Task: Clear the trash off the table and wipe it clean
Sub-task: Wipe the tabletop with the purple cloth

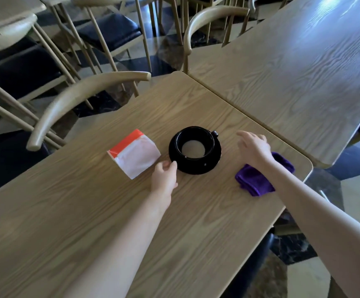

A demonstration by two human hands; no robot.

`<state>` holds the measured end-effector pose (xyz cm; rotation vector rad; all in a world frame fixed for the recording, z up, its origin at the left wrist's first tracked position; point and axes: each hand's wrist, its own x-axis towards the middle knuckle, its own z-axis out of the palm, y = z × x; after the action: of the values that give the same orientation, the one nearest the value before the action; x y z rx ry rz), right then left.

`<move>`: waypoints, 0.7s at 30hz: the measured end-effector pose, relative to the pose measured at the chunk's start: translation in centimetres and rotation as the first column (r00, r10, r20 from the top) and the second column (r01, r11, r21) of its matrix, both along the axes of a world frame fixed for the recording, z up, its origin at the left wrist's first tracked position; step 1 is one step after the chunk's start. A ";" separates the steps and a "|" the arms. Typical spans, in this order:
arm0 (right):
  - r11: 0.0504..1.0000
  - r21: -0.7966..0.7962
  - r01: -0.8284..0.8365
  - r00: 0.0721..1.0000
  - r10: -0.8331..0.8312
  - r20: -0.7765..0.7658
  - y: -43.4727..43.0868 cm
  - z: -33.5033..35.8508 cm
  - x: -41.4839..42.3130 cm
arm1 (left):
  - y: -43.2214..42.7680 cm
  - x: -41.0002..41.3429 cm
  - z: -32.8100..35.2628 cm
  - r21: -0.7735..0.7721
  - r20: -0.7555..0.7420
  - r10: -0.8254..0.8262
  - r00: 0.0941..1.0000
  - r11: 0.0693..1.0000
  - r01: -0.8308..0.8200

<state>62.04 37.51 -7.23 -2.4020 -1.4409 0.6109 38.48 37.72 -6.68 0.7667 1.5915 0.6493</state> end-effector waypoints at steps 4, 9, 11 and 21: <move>0.978 -0.204 -0.038 0.988 0.068 0.142 -4.4 -1.9 2.9 | -4.2 0.8 -0.8 -0.078 0.030 -0.034 0.999 0.996 0.037; 0.999 -0.040 0.000 0.988 0.007 0.154 -7.9 -3.8 0.8 | -7.3 3.3 -1.0 -0.106 0.114 -0.253 0.961 0.958 0.265; 0.997 0.034 0.064 0.994 -0.067 0.091 -8.8 -3.8 -0.6 | -8.0 3.9 -1.1 -0.107 0.119 -0.344 0.931 0.928 0.357; 0.971 0.203 0.124 0.876 -0.011 -0.482 -12.4 0.4 -12.4 | -11.4 -1.0 -0.4 0.127 0.105 -0.419 0.902 0.905 0.406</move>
<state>49.65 25.10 -6.82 -1.9315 -1.1363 0.8925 37.47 26.33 -7.08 1.0799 1.2287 0.4592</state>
